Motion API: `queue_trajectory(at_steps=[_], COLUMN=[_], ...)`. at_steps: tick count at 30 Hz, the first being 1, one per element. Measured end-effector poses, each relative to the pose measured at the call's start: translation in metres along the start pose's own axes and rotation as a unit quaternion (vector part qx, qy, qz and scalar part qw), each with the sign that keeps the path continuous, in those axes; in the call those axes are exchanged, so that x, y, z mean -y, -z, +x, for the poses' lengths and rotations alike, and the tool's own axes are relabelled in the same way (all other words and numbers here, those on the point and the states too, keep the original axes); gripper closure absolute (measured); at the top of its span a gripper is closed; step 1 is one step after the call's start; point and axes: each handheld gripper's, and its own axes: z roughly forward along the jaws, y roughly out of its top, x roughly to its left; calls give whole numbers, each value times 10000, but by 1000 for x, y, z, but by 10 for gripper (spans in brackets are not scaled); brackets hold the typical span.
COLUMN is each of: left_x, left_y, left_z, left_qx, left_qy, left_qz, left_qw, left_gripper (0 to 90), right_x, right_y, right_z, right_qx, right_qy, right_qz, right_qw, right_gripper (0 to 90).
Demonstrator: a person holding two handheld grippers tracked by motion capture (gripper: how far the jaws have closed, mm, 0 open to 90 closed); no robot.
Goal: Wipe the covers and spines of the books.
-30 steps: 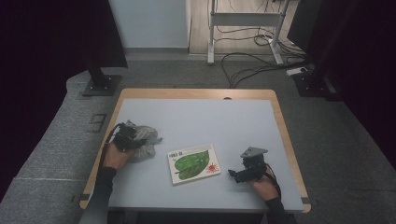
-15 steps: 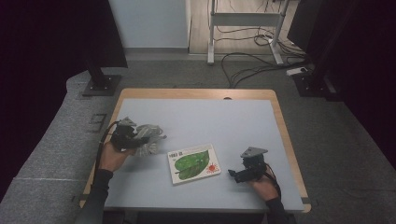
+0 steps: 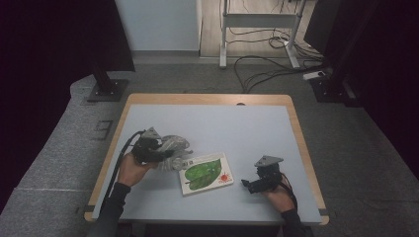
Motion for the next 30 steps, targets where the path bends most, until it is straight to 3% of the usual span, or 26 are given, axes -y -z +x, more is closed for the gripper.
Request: queue_trajectory(at_steps=[8, 15, 30], left_x=[1, 4, -6], left_y=[-24, -43, -60], left_z=[-17, -24, -33], left_qx=[79, 127, 75], left_qy=[-245, -298, -379], left_qz=[275, 468, 355], left_qw=[9993, 9984, 9986], left_gripper=[648, 646, 639], right_x=[0, 0, 0], right_y=[0, 0, 0], right_z=[0, 0, 0], right_qx=[-1, -1, -1], right_qy=[0, 0, -2], right_qz=[0, 0, 1], right_qw=[10000, 10000, 10000], right_gripper=[0, 0, 0])
